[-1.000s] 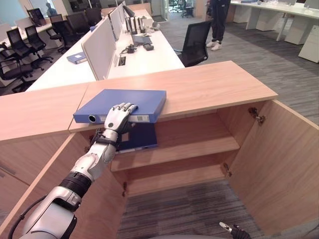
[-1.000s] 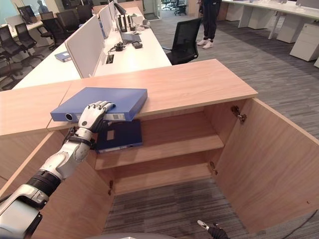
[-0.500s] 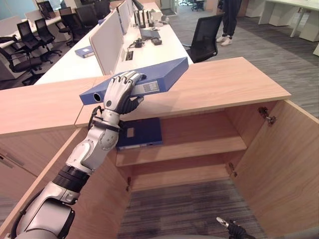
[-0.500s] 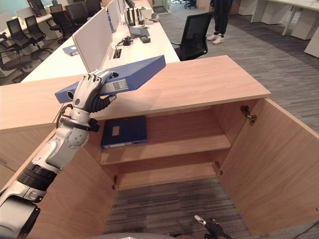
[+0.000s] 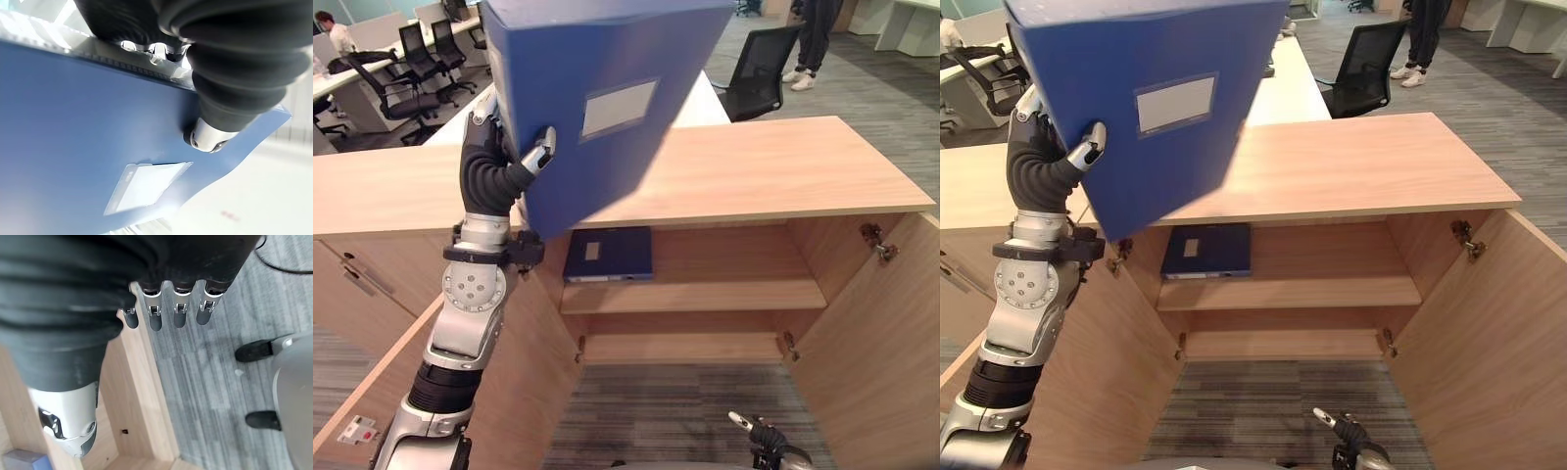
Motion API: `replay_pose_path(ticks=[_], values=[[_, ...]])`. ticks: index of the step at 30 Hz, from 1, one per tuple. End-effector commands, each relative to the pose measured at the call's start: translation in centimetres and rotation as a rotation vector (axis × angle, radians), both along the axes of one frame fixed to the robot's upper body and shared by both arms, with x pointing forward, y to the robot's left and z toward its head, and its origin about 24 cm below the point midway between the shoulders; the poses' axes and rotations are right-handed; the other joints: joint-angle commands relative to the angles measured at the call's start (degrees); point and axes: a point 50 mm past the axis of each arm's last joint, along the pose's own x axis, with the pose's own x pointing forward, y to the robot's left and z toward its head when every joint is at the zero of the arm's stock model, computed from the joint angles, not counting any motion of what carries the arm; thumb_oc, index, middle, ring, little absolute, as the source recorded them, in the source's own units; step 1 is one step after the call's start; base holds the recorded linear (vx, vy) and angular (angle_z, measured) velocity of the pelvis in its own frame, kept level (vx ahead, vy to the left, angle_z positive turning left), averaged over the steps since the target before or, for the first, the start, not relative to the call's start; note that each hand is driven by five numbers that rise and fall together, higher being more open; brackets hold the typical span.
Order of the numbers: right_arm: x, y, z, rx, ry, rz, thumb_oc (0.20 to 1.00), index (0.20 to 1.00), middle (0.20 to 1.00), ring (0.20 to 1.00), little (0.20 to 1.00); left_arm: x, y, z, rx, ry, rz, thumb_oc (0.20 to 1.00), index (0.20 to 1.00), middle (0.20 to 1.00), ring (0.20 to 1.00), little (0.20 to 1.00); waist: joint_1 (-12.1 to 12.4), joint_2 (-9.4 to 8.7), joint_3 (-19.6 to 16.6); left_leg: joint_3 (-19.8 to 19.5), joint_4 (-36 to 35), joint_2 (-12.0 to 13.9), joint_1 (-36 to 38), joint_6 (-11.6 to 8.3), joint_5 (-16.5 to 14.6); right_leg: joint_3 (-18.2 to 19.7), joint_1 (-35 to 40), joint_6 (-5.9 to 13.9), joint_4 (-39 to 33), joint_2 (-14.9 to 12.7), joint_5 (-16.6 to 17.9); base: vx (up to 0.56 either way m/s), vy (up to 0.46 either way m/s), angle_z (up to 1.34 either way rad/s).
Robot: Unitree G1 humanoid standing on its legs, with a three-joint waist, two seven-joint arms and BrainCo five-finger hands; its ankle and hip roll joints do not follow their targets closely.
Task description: Put the empty folder in the office cabinet
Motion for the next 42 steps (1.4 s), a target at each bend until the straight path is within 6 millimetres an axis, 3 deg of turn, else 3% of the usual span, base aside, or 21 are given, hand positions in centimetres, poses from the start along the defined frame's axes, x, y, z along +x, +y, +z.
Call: replay_pose_path(ticks=[1, 13, 15, 18, 20, 21, 23, 25, 26, 27, 30, 31, 37, 42], values=[[1.7, 1.1, 0.2, 0.046, -0.034, 0.009, 1.0, 1.0, 1.0, 1.0, 1.0, -1.4, 0.5, 3.0, -0.137, -0.16, -0.134, 0.2, 0.2, 0.2, 0.2, 0.2, -0.1, -2.36, -1.2, -0.4, 0.7, 1.4, 0.1, -2.43, -3.8, -1.1, 0.4, 4.35, 1.3, -4.5, -4.4, 0.0, 0.0, 0.0], [1.0, 1.0, -0.2, 0.044, 0.019, 0.026, 1.0, 1.0, 1.0, 1.0, 1.0, -2.2, 0.2, -0.3, -0.294, 0.012, -0.356, 0.2, 0.2, 0.2, 0.2, 0.2, 1.1, -2.42, -0.6, -0.9, 0.7, 0.9, -0.4, -2.09, -3.8, -1.9, 0.6, 4.38, 1.1, -4.8, -4.4, -0.02, 0.005, 0.03], [2.9, 0.9, 0.6, 0.045, -0.058, 0.032, 1.0, 1.0, 1.0, 1.0, 1.0, -1.7, -0.3, -2.3, -0.282, 0.131, -0.371, 0.2, 0.2, 0.2, 0.2, 0.2, 1.2, -2.41, 0.1, -1.3, 0.7, 0.6, -1.2, -2.13, -3.4, -2.8, 0.3, 4.59, 1.4, -5.0, -4.2, -0.06, 0.013, 0.07], [4.8, 1.0, 1.6, 0.059, -0.151, 0.047, 1.0, 1.0, 1.0, 1.0, 1.0, -1.6, 0.0, -3.6, -0.264, 0.198, -0.344, 0.2, 0.2, 0.2, 0.2, 0.2, 1.3, -2.49, 0.2, -1.3, 0.7, 0.5, -1.4, -2.08, -3.4, -2.9, 0.1, 4.61, 1.3, -5.0, -4.0, -0.02, 0.0, 0.15], [4.8, 1.0, 1.6, 0.059, -0.151, 0.046, 1.0, 1.0, 1.0, 1.0, 1.0, -1.6, 0.0, -3.6, -0.265, 0.199, -0.344, 0.2, 0.2, 0.2, 0.2, 0.2, 1.3, -2.49, 0.2, -1.2, 0.7, 0.5, -1.4, -2.08, -3.4, -2.9, 0.1, 4.61, 1.3, -5.0, -4.0, 0.0, 0.004, 0.07], [7.7, 0.6, 4.2, 0.054, -0.332, 0.091, 1.0, 1.0, 1.0, 1.0, 1.0, -1.6, 0.4, -5.1, -0.252, 0.27, -0.322, 0.2, 0.2, 0.2, 0.2, 0.2, 1.3, -2.58, 0.3, -0.9, 0.7, 0.5, -1.4, -2.06, -3.4, -2.9, 0.0, 4.71, 1.3, -5.0, -3.9, 0.0, 0.0, 0.0], [9.7, 0.2, 6.9, 0.053, -0.492, 0.128, 1.0, 1.0, 1.0, 1.0, 1.0, -1.6, 0.6, -6.1, -0.251, 0.318, -0.318, 0.2, 0.2, 0.2, 0.2, 0.2, 1.1, -2.63, 0.5, -0.6, 0.7, 0.6, -1.4, -2.0, -3.5, -2.7, -0.3, 4.85, 1.3, -5.1, -3.8, 0.02, 0.015, -0.05], [11.0, 0.1, 9.7, 0.101, -0.649, 0.136, 1.0, 1.0, 1.0, 1.0, 1.0, -1.3, 0.9, -6.8, -0.248, 0.349, -0.305, 0.2, 0.2, 0.2, 0.2, 0.2, 0.8, -2.67, 0.6, -0.3, 0.7, 0.6, -1.4, -1.9, -3.5, -2.6, -0.6, 4.94, 1.4, -5.1, -3.8, 0.01, 0.013, -0.06], [10.9, 0.0, 9.7, 0.1, -0.648, 0.136, 1.0, 1.0, 1.0, 1.0, 1.0, -1.3, 0.9, -6.8, -0.249, 0.35, -0.305, 0.2, 0.2, 0.2, 0.2, 0.2, 0.9, -2.65, 0.6, -0.3, 0.7, 0.7, -1.3, -1.9, -3.5, -2.5, -0.6, 4.94, 1.4, -5.1, -3.8, 0.0, 0.0, 0.0], [11.7, -0.2, 12.1, 0.123, -0.764, 0.163, 1.0, 1.0, 1.0, 1.0, 1.0, -1.3, 1.2, -7.6, -0.239, 0.383, -0.296, 0.2, 0.2, 0.2, 0.2, 0.2, 0.6, -2.76, 0.5, 0.0, 0.7, 0.7, -1.2, -1.81, -3.6, -2.4, -0.7, 5.01, 1.4, -5.1, -3.8, 0.04, 0.013, -0.03], [12.6, -0.7, 15.7, 0.102, -0.902, 0.251, 1.0, 1.0, 1.0, 1.0, 1.0, -1.1, 1.5, -8.4, -0.212, 0.422, -0.286, 0.2, 0.2, 0.2, 0.2, 0.2, 0.2, -2.99, 0.3, 0.2, 0.7, 0.8, -1.0, -1.73, -3.9, -2.2, -0.6, 5.15, 1.5, -5.3, -3.9, 0.04, 0.01, -0.09], [12.6, -0.8, 15.7, 0.102, -0.902, 0.251, 1.0, 1.0, 1.0, 1.0, 1.0, -1.1, 1.5, -8.4, -0.212, 0.422, -0.286, 0.2, 0.2, 0.2, 0.2, 0.2, 0.2, -2.96, 0.3, 0.2, 0.7, 0.8, -1.0, -1.73, -3.9, -2.2, -0.6, 5.16, 1.5, -5.3, -3.9, 0.02, 0.006, -0.1], [14.0, -0.7, 21.0, 0.063, -1.064, 0.447, 1.0, 1.0, 1.0, 1.0, 1.0, -1.0, 1.4, -9.5, -0.158, 0.469, -0.306, 0.2, 0.2, 0.2, 0.2, 0.2, -0.2, -3.16, -0.2, 0.6, 0.7, 1.1, -0.1, -1.52, -4.5, -1.1, -0.4, 5.37, 1.5, -5.6, -4.1, 0.03, 0.007, -0.06], [14.7, 1.5, 21.9, 0.177, -1.121, 0.505, 1.0, 1.0, 1.0, 1.0, 1.0, -0.7, 0.8, -9.6, -0.14, 0.468, -0.324, 0.2, 0.2, 0.2, 0.2, 0.2, -0.3, -3.3, -0.4, 0.8, 0.7, 1.2, 0.1, -1.37, -4.6, -0.6, -0.4, 5.33, 1.5, -5.7, -4.3, 0.03, 0.005, -0.07]])
